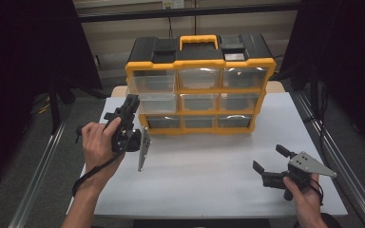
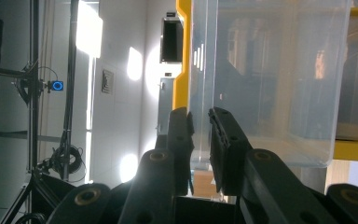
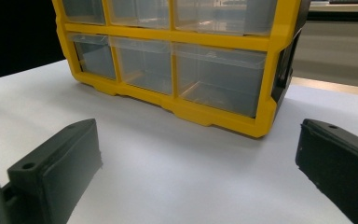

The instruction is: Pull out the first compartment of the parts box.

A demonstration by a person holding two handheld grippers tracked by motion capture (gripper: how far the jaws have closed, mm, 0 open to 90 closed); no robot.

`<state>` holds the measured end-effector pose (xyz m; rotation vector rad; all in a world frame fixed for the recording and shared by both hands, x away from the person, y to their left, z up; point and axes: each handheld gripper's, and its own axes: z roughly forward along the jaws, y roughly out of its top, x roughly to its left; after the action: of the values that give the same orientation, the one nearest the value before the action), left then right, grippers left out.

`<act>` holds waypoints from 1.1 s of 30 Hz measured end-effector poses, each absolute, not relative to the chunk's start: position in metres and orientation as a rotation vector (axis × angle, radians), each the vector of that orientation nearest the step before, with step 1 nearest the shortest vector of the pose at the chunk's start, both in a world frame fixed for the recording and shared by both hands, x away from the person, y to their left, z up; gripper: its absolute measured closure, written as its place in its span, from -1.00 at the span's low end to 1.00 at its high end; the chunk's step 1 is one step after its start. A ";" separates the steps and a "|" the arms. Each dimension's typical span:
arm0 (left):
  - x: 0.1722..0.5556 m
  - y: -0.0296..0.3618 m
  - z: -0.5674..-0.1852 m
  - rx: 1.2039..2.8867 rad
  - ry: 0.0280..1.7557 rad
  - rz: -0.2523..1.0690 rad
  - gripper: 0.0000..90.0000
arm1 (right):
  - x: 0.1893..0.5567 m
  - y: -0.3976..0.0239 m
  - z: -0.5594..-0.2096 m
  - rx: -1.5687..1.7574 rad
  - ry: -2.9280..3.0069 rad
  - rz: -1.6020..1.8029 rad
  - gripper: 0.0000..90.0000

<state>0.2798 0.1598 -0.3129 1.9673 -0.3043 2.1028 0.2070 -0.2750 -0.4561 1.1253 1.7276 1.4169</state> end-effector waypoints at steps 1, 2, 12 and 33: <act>0.279 0.160 -0.313 1.954 -0.296 2.087 0.75 | 0.207 -0.276 -0.456 1.138 1.727 1.419 -1.00; 0.279 0.160 -0.313 1.954 -0.296 2.087 0.74 | 0.207 -0.276 -0.456 1.138 1.727 1.419 -1.00; 0.277 0.160 -0.312 1.896 -0.251 1.965 0.46 | 0.207 -0.275 -0.456 1.129 1.729 1.419 -1.00; 0.292 0.171 -0.320 1.751 0.196 1.625 -0.77 | 0.208 -0.272 -0.455 1.121 1.735 1.410 -1.00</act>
<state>0.2916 0.1711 -0.3196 1.7507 0.1964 1.6250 0.2085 -0.2723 -0.4548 1.1212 1.7353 1.4099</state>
